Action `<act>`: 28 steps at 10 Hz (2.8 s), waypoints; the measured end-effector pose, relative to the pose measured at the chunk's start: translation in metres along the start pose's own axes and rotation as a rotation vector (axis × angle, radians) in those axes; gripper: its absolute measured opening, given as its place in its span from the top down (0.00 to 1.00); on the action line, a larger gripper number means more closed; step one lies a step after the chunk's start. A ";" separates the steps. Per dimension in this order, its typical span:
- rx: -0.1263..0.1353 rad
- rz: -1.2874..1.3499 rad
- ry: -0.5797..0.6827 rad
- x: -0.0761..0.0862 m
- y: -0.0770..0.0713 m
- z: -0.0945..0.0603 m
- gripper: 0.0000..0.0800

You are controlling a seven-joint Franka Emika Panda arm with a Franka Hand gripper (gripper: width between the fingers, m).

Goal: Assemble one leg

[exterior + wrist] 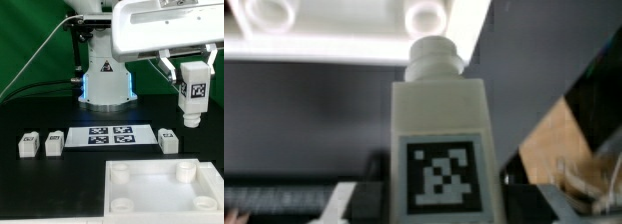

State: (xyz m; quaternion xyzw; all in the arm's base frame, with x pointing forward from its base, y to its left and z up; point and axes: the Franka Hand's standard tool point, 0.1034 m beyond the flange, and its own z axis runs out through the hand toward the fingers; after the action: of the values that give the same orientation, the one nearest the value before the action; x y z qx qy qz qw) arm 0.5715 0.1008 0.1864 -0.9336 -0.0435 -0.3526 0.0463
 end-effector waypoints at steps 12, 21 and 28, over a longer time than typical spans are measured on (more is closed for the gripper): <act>0.011 0.029 -0.087 -0.015 0.001 0.095 0.63; 0.011 0.026 -0.129 -0.041 -0.001 0.107 0.63; -0.017 0.070 -0.144 -0.049 -0.001 0.112 0.49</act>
Offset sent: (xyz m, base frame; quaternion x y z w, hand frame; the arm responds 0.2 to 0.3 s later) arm 0.0171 -0.0091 -0.0064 0.0179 0.0899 -0.0033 0.9958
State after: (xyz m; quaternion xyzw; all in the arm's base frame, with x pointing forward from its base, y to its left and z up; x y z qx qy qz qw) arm 0.6077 0.1129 0.0700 -0.9579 -0.0111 -0.2830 0.0476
